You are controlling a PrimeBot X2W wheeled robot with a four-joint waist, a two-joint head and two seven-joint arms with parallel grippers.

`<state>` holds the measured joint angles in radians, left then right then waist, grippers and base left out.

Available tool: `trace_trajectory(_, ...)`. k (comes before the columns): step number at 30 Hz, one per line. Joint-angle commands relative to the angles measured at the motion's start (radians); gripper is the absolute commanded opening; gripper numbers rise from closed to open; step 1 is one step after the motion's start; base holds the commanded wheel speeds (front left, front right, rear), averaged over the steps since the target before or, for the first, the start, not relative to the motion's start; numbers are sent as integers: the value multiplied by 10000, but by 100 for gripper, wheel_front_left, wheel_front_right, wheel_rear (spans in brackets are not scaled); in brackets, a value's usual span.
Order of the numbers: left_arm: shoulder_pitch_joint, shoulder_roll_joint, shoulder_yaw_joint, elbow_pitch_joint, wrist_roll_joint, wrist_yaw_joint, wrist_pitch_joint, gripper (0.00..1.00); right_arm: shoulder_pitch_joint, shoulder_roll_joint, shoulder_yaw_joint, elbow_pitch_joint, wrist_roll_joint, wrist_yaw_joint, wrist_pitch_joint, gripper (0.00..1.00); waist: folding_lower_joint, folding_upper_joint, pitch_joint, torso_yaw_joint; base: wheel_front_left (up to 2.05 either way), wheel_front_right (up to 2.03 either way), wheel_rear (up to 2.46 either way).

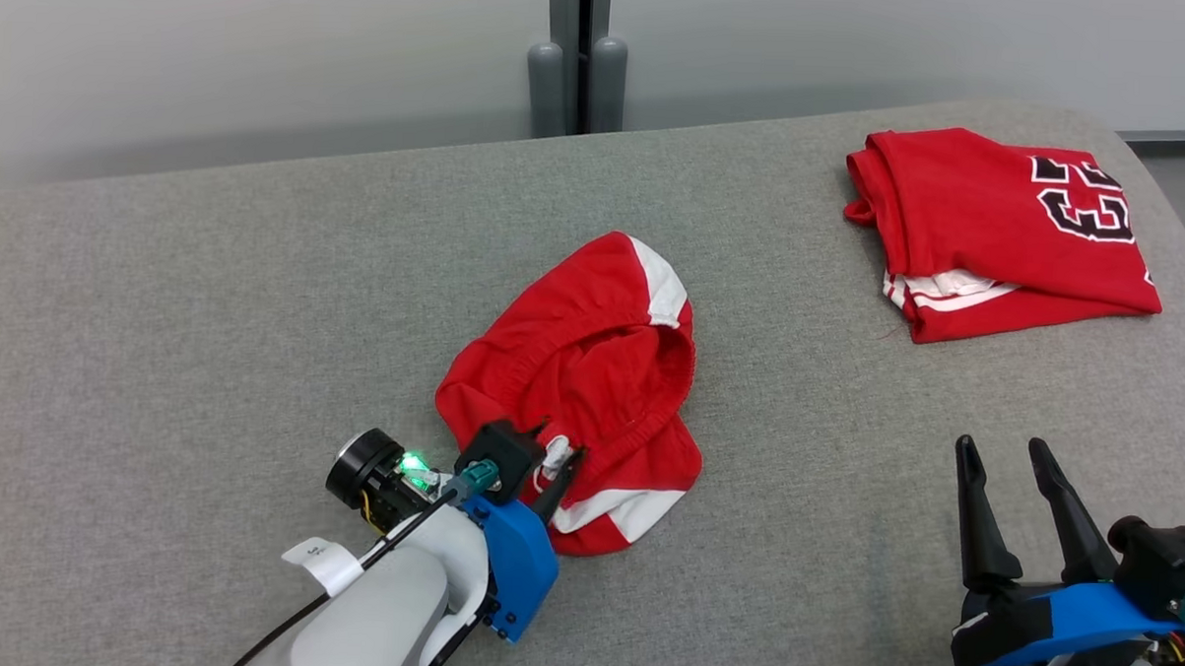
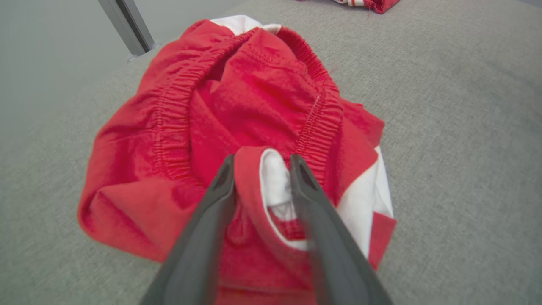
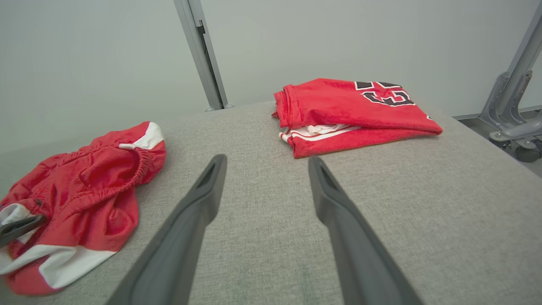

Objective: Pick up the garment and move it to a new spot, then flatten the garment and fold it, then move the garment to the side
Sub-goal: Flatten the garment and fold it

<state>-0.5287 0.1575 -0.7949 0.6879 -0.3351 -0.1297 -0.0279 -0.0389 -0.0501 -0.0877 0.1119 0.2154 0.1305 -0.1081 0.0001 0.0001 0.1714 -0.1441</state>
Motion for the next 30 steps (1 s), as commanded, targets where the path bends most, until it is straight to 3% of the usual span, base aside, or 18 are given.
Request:
trace_trajectory(1, 98, 57, -42, 49, -39, -1, -52, 0, -59, -7, -8, 20, -3, 6, -38, 100, -1, -1, -27, 29, 0, 0, 0)
trace_trajectory(5, 184, 19, 192, -11, -279, 124, -541, 0, -12, -7, -77, -19, -96, 6, 21, 100, -1, -1, -208, 232, 0, 0, 0)
trace_trajectory(13, 901, 219, 1220, -747, -1007, 1004, -1725, 0, 254, -9, -144, -146, -127, 6, 140, 100, -1, -1, -442, 1054, 0, 0, 0)
trace_trajectory(20, 2578, 465, 2615, -1598, -1983, 1956, -2295, 0, 326, -10, -168, -233, -217, 6, 255, 100, -1, -1, -585, 1665, 0, 0, 0)
trace_trajectory(26, 3919, 704, 3408, -2150, -2284, 2337, -2375, 0, 430, -9, -177, -329, -287, 6, 401, 100, -1, -1, -683, 2003, 0, 0, 0)
trace_trajectory(27, 4046, 748, 3450, -2206, -2225, 2353, -2379, 9, 439, -9, -179, -339, -295, 6, 415, 100, -1, -1, -709, 2046, 0, 0, 0)
trace_trajectory(28, 4112, 797, 3495, -2319, -2111, 2380, -2383, 49, 441, -7, -165, -340, -304, 6, 434, 100, -1, -1, -720, 2074, 0, 0, 0)
trace_trajectory(29, 4162, 806, 3554, -2437, -2055, 2440, -2382, 100, 444, -9, -158, -336, -300, 6, 440, 100, -1, -1, -752, 2106, 0, 0, 0)
trace_trajectory(30, 4199, 811, 3626, -2609, -1982, 2469, -2378, 100, 450, -9, -138, -351, -300, 6, 464, 100, -1, -1, -767, 2121, 0, 0, 0)
